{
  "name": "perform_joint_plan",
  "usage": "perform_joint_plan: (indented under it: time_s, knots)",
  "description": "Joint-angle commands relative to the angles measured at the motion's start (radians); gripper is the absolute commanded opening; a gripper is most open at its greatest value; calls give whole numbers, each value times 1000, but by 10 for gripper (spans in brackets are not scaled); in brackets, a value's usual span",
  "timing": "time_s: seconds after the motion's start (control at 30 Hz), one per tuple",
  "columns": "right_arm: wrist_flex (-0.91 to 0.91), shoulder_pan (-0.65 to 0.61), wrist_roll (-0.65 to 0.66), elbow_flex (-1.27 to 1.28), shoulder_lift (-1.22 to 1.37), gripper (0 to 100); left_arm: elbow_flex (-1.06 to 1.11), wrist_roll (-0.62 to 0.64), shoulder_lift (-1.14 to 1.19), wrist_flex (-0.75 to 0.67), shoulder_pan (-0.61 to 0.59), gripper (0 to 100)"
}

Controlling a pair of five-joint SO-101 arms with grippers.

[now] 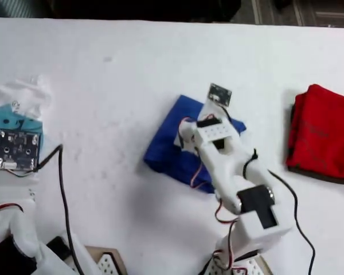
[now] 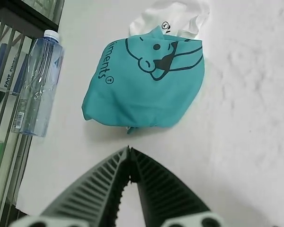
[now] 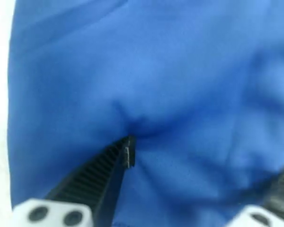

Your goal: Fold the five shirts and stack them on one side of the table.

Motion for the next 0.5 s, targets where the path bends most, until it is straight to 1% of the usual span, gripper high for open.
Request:
perform_joint_plan:
  time_s: [0.0,0.13,0.17,0.2,0.23,0.27,0.37,0.47]
  knots:
    - [105,19,-6,-103,76,265,-32,-8,-5,-2,5,24]
    - [173,19,3,-195,136,13,-32,-8,-5,-2,5,24]
    - [185,19,5,-206,140,17,-32,-8,-5,-2,5,24]
    - [200,22,12,-209,139,42,-32,-8,-5,-2,5,24]
    - [214,25,37,-213,137,36,-32,-8,-5,-2,5,24]
    - [225,30,77,-219,133,14,-32,-8,-5,-2,5,24]
    - [274,45,178,-224,71,18,-32,-8,-5,-2,5,24]
    - [320,104,295,-224,-39,19,-32,-8,-5,-2,5,24]
